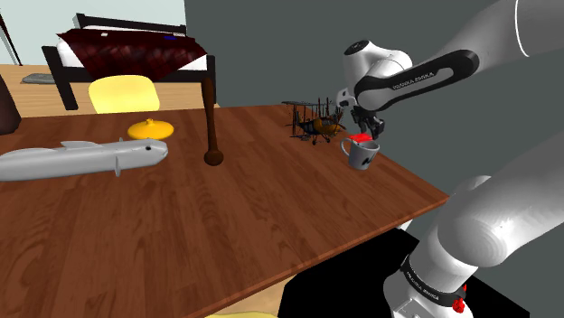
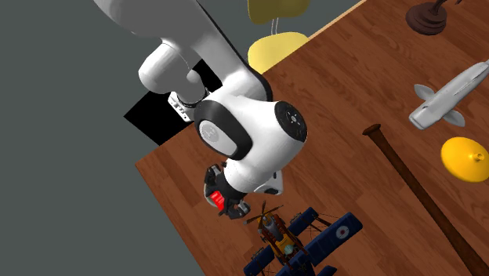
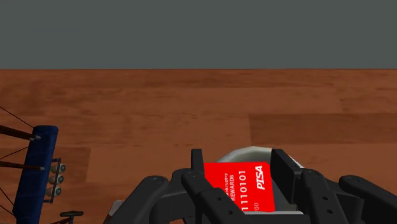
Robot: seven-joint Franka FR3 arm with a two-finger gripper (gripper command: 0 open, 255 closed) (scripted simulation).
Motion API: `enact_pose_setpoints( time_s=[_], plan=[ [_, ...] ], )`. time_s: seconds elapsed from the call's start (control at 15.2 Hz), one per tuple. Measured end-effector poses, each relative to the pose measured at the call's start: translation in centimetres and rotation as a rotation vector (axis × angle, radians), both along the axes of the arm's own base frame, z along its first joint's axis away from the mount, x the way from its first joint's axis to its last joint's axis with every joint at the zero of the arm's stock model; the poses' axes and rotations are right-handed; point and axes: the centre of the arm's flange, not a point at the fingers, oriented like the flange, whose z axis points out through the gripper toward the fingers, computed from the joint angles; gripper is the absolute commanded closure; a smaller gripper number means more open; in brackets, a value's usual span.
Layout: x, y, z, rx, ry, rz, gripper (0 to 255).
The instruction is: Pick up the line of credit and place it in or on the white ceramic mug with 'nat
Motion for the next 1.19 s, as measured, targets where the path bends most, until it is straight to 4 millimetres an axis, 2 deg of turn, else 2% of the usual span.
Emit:
enact_pose_setpoints(
  time_s=[0.2,0.53,0.59,0.99,1.19],
  plan=[
    [0.0,0.1,-1.4,-0.001,-0.001,0.000,255],
    [0.0,0.0,-1.5,-0.001,-0.004,0.001,255],
    [0.0,0.0,-1.5,-0.001,-0.004,0.000,0],
    [0.0,0.1,-1.7,0.000,-0.001,0.000,0],
    [0.3,1.6,0.7,0.000,-0.002,0.001,0]
  ],
)
